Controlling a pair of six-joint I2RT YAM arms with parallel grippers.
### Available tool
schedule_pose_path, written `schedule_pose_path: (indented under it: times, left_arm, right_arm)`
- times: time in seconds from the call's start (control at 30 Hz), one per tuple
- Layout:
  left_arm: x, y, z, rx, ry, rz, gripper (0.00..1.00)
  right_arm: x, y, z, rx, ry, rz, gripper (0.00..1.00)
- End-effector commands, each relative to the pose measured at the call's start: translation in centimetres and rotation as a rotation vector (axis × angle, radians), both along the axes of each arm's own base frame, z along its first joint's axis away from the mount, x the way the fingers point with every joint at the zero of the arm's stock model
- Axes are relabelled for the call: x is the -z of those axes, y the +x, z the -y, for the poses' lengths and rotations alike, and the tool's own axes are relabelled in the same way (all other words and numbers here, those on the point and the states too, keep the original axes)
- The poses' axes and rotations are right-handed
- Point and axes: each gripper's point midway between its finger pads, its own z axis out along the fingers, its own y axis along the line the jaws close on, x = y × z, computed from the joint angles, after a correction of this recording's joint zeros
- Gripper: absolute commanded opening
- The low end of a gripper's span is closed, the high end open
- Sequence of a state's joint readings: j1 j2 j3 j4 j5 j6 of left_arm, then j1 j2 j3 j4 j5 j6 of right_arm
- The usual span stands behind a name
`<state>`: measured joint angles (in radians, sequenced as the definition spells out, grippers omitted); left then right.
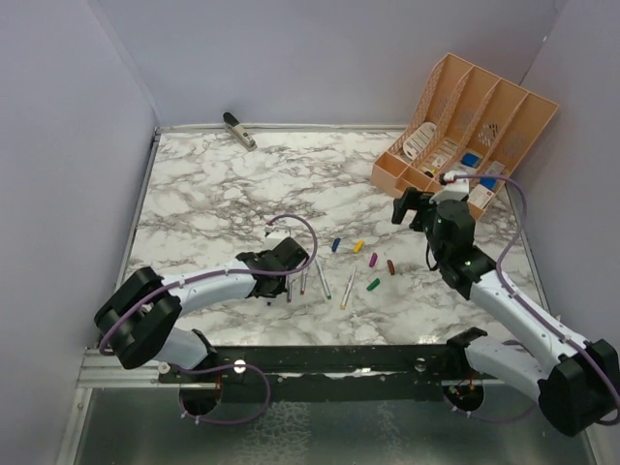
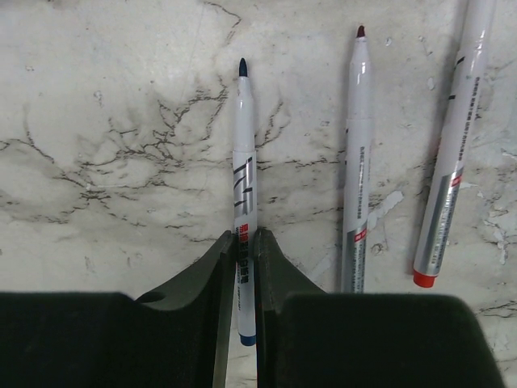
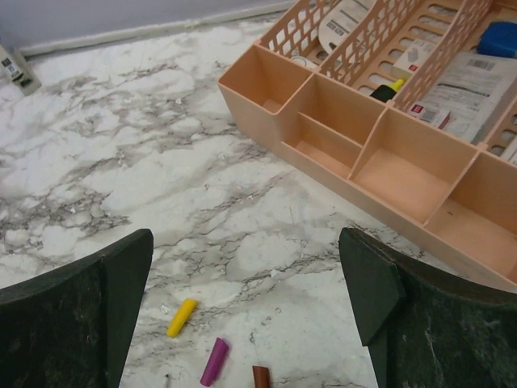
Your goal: Insert the pens into the pen caps
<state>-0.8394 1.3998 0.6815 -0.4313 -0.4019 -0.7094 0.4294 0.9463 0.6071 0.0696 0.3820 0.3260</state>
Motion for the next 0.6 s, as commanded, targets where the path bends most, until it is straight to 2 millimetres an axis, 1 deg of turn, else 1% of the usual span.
schedule_pose_path:
  times: [0.0,0.17,0.23,0.33,0.37,0.43,0.47,0.57]
  left_arm:
    - [-0.6,-0.2,-1.7,0.008,0.074,0.018,0.00]
    - [-1.6,0.3,-1.2,0.035,0.030,0.070,0.00]
    - [-2.5,0.8,-1.0,0.042,0.008,0.112,0.00]
    - [-4.2,1.8,-0.9,0.052,-0.010,0.188,0.00]
    - [-4.8,2.1,-0.7,0.062,-0.019,0.215,0.00]
    - [-5.9,2.7,-0.4,0.081,-0.038,0.269,0.00]
    - [-6.3,2.9,-0.2,0.093,-0.049,0.292,0.00]
    - [-7.1,3.5,0.0,0.122,-0.064,0.351,0.00]
  right_arm:
    - [0.8,0.7,-2.5,-0.110,-0.011,-0.065,1.00]
    - [2.7,0.6,-4.6,-0.201,0.030,-0.119,0.95]
    - [3.5,0.4,-5.4,-0.231,0.044,-0.141,0.93]
    - [4.3,0.4,-6.7,-0.259,0.041,-0.167,0.88]
    - [4.6,0.3,-7.4,-0.274,0.038,-0.177,0.86]
    - [5.0,0.0,-9.2,-0.307,0.026,-0.191,0.77]
    - [5.3,-0.1,-10.1,-0.314,0.010,-0.197,0.75]
    - [6.4,-0.6,-12.4,-0.322,-0.033,-0.222,0.72]
